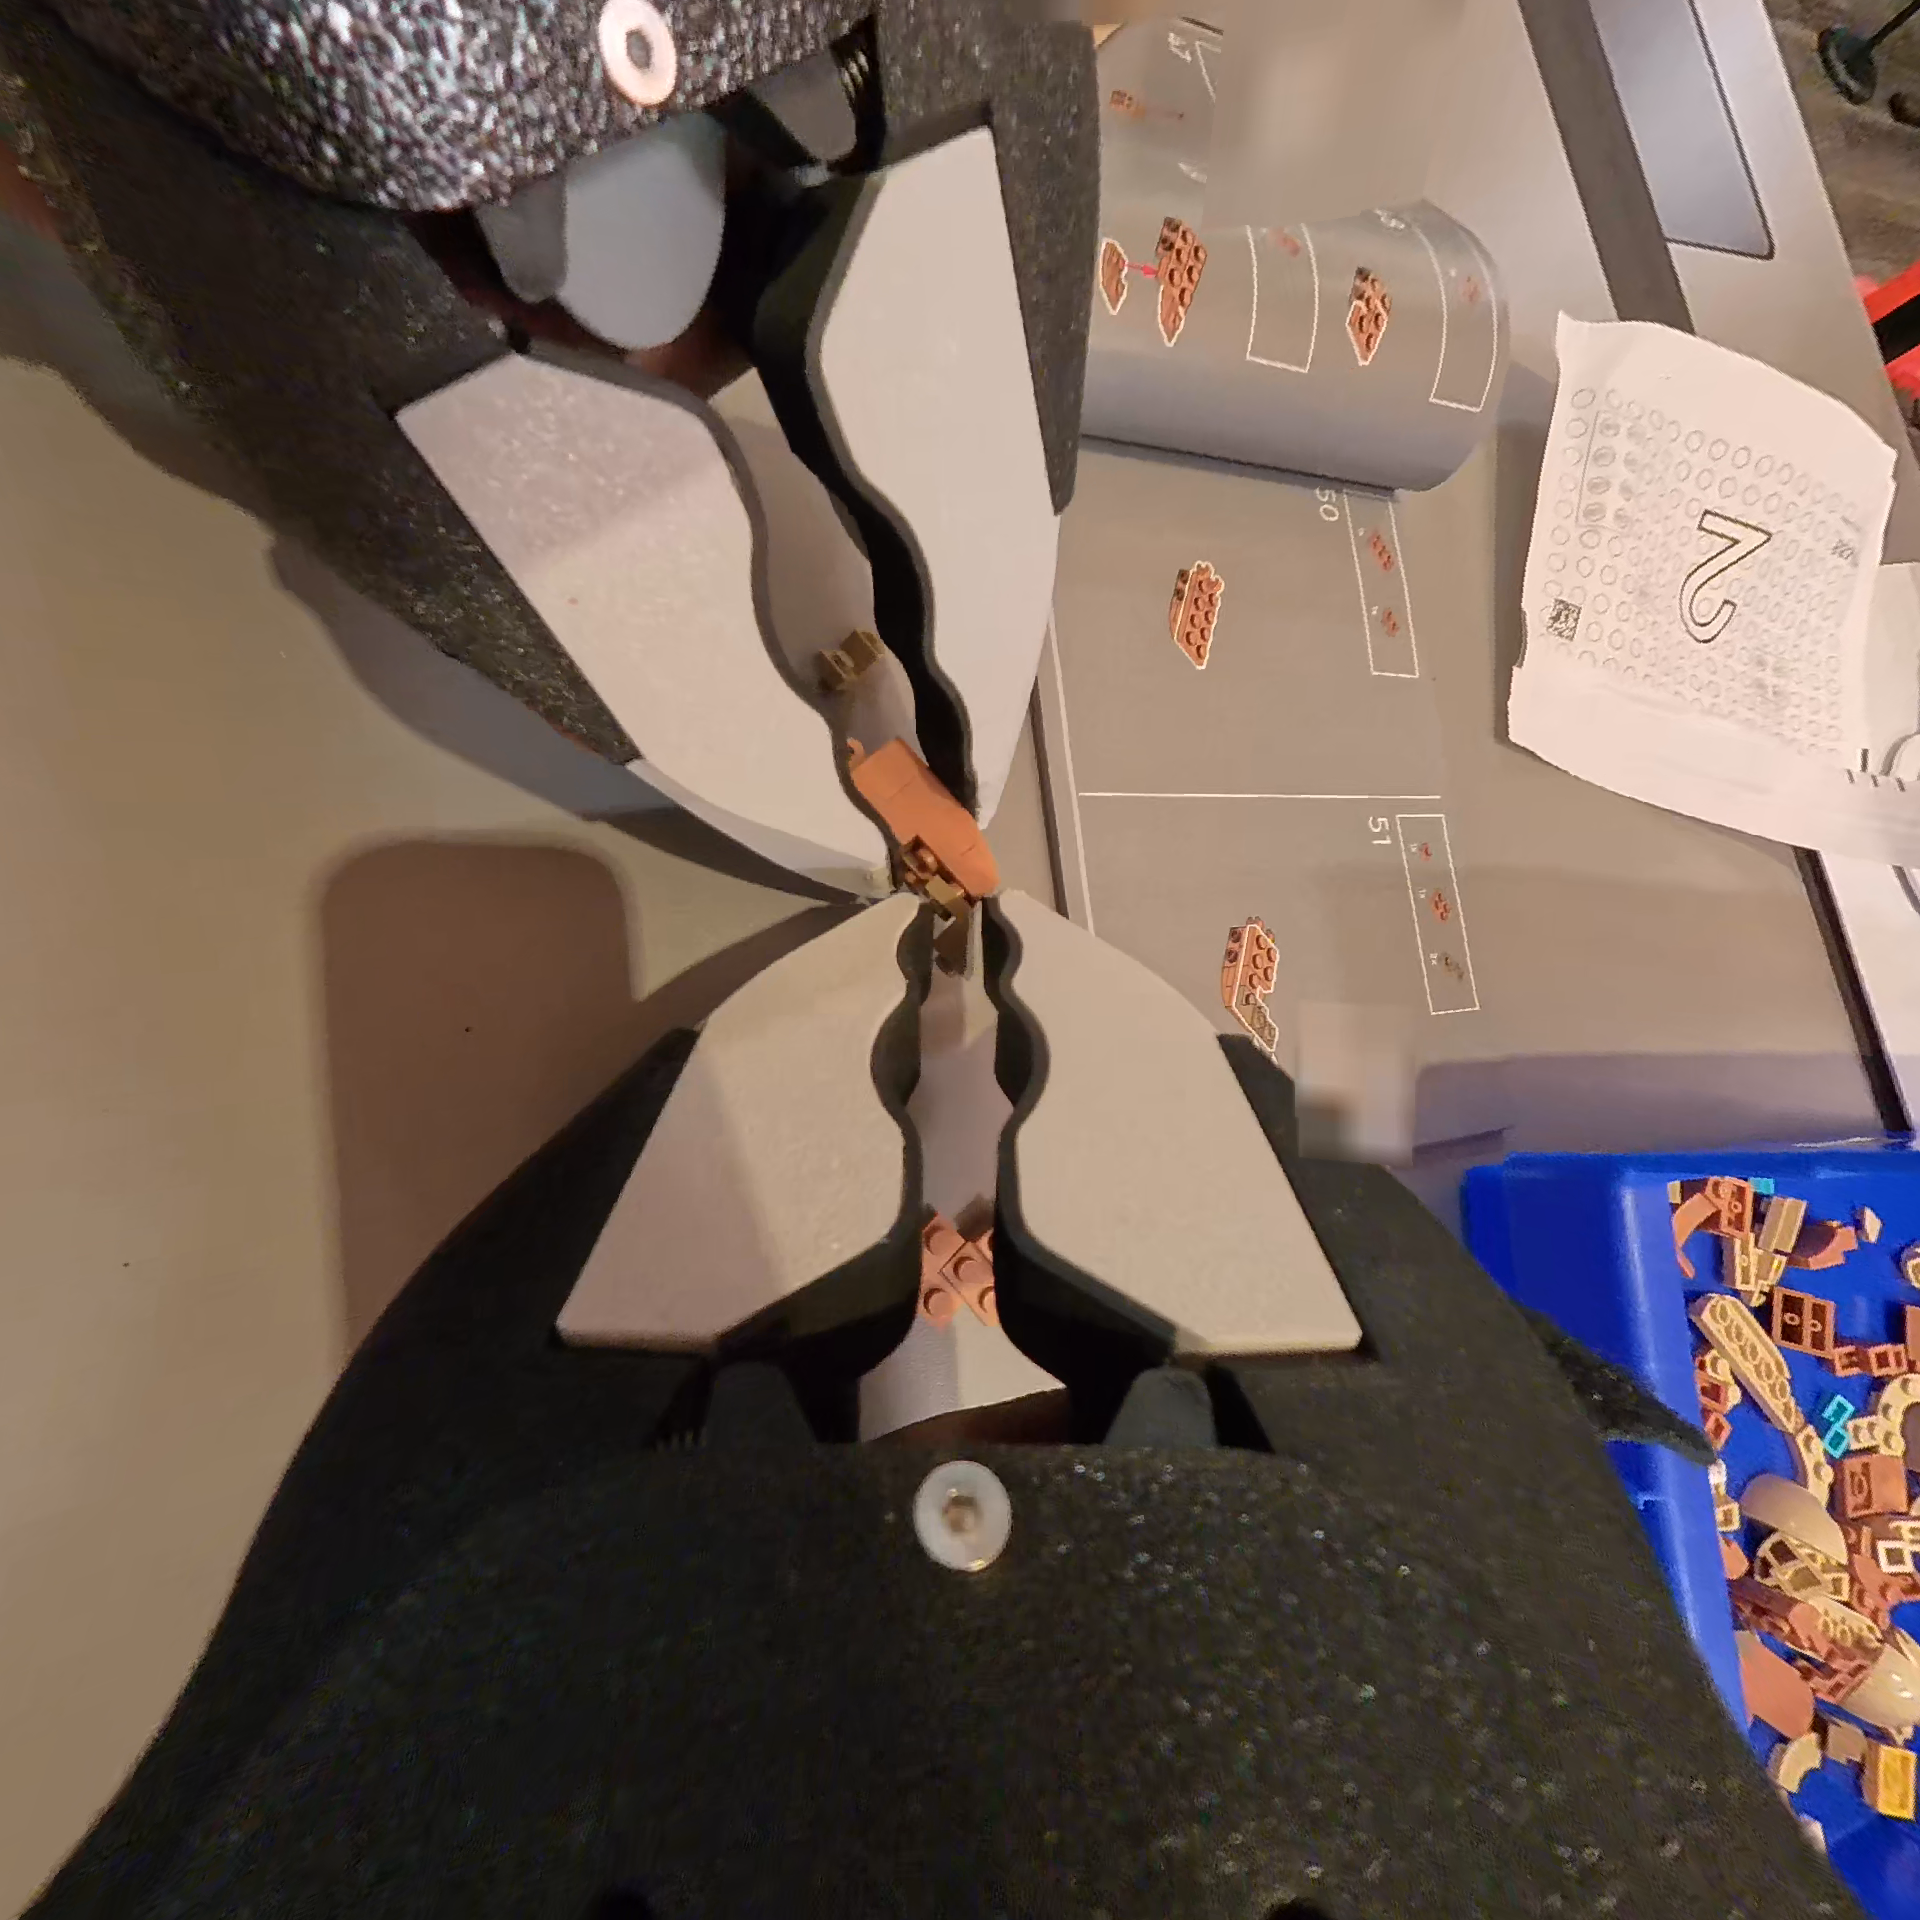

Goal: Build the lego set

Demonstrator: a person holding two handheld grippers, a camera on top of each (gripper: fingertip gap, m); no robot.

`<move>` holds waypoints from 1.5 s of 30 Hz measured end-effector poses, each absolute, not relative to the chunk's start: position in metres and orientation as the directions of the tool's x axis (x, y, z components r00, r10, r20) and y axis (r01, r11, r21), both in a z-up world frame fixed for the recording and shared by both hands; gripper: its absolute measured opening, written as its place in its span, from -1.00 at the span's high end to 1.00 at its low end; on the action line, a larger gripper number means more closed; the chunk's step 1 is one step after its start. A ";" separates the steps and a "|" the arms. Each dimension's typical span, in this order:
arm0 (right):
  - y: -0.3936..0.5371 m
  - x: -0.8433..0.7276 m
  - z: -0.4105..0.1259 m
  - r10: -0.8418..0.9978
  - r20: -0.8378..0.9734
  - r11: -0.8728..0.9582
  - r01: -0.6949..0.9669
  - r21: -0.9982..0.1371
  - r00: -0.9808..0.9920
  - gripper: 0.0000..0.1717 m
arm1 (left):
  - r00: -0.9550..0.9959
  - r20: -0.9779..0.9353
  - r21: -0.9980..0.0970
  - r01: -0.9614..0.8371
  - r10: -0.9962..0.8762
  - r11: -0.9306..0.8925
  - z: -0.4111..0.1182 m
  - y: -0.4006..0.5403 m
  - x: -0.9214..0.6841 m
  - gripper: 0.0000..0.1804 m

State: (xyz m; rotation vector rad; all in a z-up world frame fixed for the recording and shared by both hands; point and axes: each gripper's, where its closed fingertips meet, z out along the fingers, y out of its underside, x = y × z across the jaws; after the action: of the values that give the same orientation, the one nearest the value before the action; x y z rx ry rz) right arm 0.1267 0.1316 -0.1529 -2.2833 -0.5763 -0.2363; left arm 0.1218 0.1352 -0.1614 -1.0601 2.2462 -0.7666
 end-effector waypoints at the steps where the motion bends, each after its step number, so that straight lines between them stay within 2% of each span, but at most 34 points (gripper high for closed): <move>1: 0.131 0.127 -0.153 0.336 0.333 -0.613 0.473 -0.633 0.881 0.90 | -0.552 -0.226 -0.683 -0.497 -0.802 0.535 -0.161 0.135 0.122 0.83; 26: 0.130 0.126 -0.144 0.355 0.323 -0.573 0.477 -0.667 0.878 0.89 | -0.615 -0.313 -0.692 -0.374 -0.724 0.618 -0.154 0.133 0.123 0.83; 36: 0.131 0.126 -0.131 0.336 0.483 -0.500 0.587 -0.636 0.809 0.86 | -0.588 -0.471 -0.651 -0.272 -0.658 0.709 -0.141 0.134 0.126 0.83; 45: 0.129 0.119 -0.126 0.367 0.491 -0.464 0.613 -0.640 0.790 0.86 | -0.596 -0.579 -0.576 -0.186 -0.557 0.796 -0.136 0.129 0.123 0.83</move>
State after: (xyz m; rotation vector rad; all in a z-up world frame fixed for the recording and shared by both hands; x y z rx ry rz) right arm 0.1190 0.1285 -0.1263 -2.1060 -0.7254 -0.3575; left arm 0.1235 0.1295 -0.1359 -0.5466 2.1852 -0.5970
